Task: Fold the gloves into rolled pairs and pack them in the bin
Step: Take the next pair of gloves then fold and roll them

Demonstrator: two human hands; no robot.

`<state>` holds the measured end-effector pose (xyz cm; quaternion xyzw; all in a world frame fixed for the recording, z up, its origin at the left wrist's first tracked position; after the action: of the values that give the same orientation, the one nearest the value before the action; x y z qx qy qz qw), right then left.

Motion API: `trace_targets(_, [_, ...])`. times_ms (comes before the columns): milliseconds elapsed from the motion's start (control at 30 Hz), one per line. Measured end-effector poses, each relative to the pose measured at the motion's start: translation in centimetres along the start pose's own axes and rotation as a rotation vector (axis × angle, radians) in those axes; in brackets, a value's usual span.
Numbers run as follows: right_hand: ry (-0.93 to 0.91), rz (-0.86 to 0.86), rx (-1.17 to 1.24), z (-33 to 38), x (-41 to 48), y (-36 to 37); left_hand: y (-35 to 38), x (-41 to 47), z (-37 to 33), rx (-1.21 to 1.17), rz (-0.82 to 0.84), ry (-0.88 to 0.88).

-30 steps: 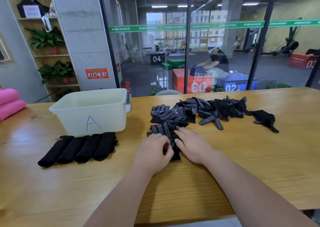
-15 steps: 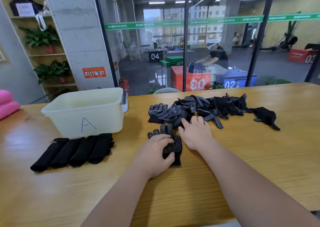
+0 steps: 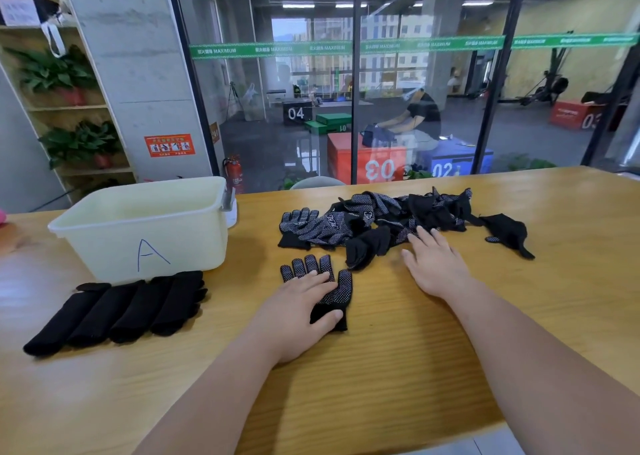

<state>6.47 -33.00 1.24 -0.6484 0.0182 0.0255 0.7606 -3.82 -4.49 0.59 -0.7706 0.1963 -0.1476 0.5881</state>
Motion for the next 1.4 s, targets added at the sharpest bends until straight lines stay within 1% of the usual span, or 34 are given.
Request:
trace_targets(167, [0.053, 0.011, 0.001, -2.1, 1.9, -0.5, 0.0, 0.1, 0.1, -0.010, -0.005, 0.000])
trace_targets(300, [0.090, 0.037, 0.058, -2.7, 3.3, 0.0, 0.0, 0.2, 0.2, -0.018, -0.010, -0.002])
trace_targets(400, [0.085, -0.055, 0.072, -2.8, 3.3, 0.0, -0.1, 0.2, 0.3, -0.028, -0.016, -0.006])
trace_targets(567, [0.061, -0.283, 0.056, -1.9, 0.2, -2.1, -0.4, 0.1, 0.1, -0.037, -0.034, -0.006])
trace_targets(700, [0.006, -0.270, -0.001, 0.1, -2.6, -2.1, -0.5, 0.0, 0.1, -0.044, -0.039, -0.007])
trace_targets(767, [-0.063, -0.274, 0.001, 1.4, -4.4, -2.0, -0.5, -0.1, 0.0, -0.032, -0.040, -0.008])
trace_targets(833, [-0.202, -0.268, 0.081, 2.9, -6.2, -2.0, -0.5, -0.1, 0.1, -0.025, -0.046, -0.010])
trace_targets(900, [-0.317, -0.262, 0.248, 3.6, -7.8, -2.3, -0.5, -0.3, 0.1, -0.029, -0.053, -0.010])
trace_targets(933, [-0.348, -0.323, 0.310, 3.5, -8.4, -3.0, -0.5, -0.4, 0.2, -0.034, -0.056, -0.011])
trace_targets(967, [-0.346, -0.424, 0.329, 3.0, -8.7, -3.6, -0.5, -0.5, 0.2, -0.038, -0.060, -0.011])
trace_targets(1000, [-0.303, -0.525, 0.312, 2.2, -8.7, -4.2, -0.6, -0.7, 0.2, -0.042, -0.064, -0.012])
trace_targets(1033, [-0.216, -0.578, 0.288, 1.1, -8.4, -4.4, -0.7, -0.8, 0.2, -0.045, -0.071, -0.014])
trace_targets(1067, [-0.115, -0.566, 0.275, 0.1, -7.8, -4.2, -0.8, -0.8, 0.2, -0.050, -0.077, -0.016])
trace_targets(1133, [0.033, -0.418, 0.302, -1.4, -6.4, -2.8, -0.9, -0.8, 0.2, -0.054, -0.091, -0.020])
trace_targets(1200, [0.071, -0.257, 0.365, -2.0, -5.2, -1.4, -1.0, -0.9, 0.2, -0.051, -0.109, -0.027])
trace_targets(1233, [0.055, -0.221, 0.386, -2.1, -4.8, -1.0, -1.1, -0.9, 0.2, -0.048, -0.118, -0.029])
trace_targets(1300, [0.007, -0.240, 0.433, -1.9, -4.9, -1.2, -1.3, -1.0, 0.1, -0.032, -0.134, -0.023])
trace_targets(1400, [-0.077, -0.330, 0.562, -1.7, -5.9, -2.3, -1.4, -1.0, -0.1, -0.018, -0.128, -0.024])
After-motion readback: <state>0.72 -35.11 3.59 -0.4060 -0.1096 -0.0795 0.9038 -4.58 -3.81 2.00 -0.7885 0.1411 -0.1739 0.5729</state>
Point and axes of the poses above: each hand's wrist, its own x-axis towards the middle knuckle, its own y-axis out of the palm, z = x × y, the point moved 8 cm from there along x, towards the middle knuckle, and after that the axes turned 12 degrees about z, right-handed, at the moved point
